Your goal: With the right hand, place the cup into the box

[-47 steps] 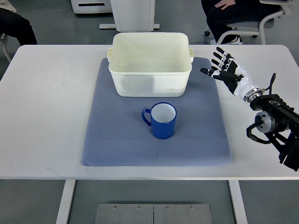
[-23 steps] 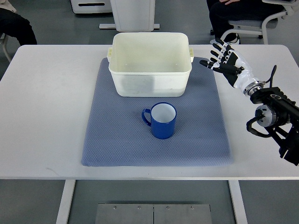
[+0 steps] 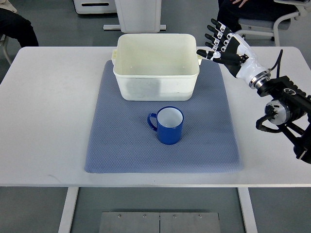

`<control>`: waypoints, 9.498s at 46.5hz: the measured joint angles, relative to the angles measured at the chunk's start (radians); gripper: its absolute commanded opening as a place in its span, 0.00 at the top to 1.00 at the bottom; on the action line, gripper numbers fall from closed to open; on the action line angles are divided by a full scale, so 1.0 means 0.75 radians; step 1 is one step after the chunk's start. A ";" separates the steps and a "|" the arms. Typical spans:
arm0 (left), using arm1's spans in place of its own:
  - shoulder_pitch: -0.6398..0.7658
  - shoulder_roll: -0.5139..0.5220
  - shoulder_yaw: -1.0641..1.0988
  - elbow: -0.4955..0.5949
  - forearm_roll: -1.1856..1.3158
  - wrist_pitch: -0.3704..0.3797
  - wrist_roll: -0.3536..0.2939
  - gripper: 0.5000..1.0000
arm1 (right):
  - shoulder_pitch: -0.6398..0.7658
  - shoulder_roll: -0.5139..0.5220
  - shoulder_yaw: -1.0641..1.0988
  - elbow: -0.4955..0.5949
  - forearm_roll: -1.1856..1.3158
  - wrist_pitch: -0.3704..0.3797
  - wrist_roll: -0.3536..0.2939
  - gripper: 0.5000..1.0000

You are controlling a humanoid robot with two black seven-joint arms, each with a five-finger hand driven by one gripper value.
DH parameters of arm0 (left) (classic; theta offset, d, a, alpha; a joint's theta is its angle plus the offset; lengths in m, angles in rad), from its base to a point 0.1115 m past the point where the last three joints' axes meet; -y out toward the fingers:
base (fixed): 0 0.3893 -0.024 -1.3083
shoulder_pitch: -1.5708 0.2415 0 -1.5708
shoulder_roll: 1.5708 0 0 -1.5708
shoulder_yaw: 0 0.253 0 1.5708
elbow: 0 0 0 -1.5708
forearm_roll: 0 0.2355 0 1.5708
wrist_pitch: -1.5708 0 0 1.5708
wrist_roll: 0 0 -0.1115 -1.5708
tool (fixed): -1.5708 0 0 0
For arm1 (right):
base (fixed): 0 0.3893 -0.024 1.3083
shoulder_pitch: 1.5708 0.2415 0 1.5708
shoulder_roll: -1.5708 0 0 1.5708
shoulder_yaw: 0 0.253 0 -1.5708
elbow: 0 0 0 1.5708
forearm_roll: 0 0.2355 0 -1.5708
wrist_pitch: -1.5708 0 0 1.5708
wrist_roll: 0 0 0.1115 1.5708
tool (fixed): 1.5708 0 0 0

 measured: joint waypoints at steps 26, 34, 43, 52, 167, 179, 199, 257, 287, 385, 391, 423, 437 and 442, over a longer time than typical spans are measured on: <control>0.000 0.000 0.000 0.000 0.000 0.000 0.000 0.00 | -0.005 -0.026 -0.009 0.274 -0.263 0.101 -0.002 0.01; 0.000 0.000 0.000 0.000 0.000 0.000 0.000 0.00 | -0.006 -0.027 -0.082 0.278 -0.360 0.127 0.007 0.01; 0.000 0.000 0.000 0.000 0.000 0.000 0.000 0.00 | -0.003 -0.044 -0.161 0.279 -0.386 0.136 0.015 0.01; 0.000 0.000 0.000 0.000 0.000 0.000 0.000 0.00 | -0.003 -0.048 -0.216 0.279 -0.416 0.161 0.031 0.01; 0.000 0.000 0.000 0.000 0.000 0.000 0.000 0.00 | -0.154 0.132 -0.419 -0.070 -0.474 0.161 0.119 0.65; 0.000 0.000 0.000 0.000 0.000 0.000 0.000 0.00 | -0.165 0.155 -0.413 -0.124 -0.467 0.158 0.121 1.00; 0.000 0.000 0.000 0.000 0.000 0.000 0.000 0.00 | -0.109 0.038 -0.401 0.013 -0.439 0.180 0.181 1.00; 0.000 0.000 0.000 0.000 0.000 0.000 0.000 0.00 | 0.118 -0.120 -0.096 0.192 -0.243 0.140 -0.141 1.00; 0.000 0.000 0.000 0.000 0.000 0.000 0.001 0.00 | 0.268 0.122 -0.113 -0.253 -0.247 0.091 -0.164 1.00; 0.000 0.000 0.000 0.000 0.000 0.000 0.000 0.00 | 0.302 0.443 -0.307 -0.517 -0.246 -0.187 -0.129 0.04; 0.000 0.000 0.000 0.000 0.000 0.000 0.000 0.00 | 0.305 0.443 -0.307 -0.517 -0.246 -0.187 -0.129 0.02; 0.000 0.000 0.000 0.000 0.000 0.000 0.000 0.00 | 0.394 0.335 -0.294 -0.502 -0.239 -0.102 -0.151 0.00; 0.001 0.000 0.000 0.000 0.000 0.000 0.000 0.00 | 0.407 0.167 -0.292 -0.494 -0.152 -0.080 -0.151 0.00; 0.000 0.000 0.000 0.000 0.000 0.000 0.000 0.00 | 0.406 0.110 -0.292 -0.494 -0.106 -0.071 -0.149 0.00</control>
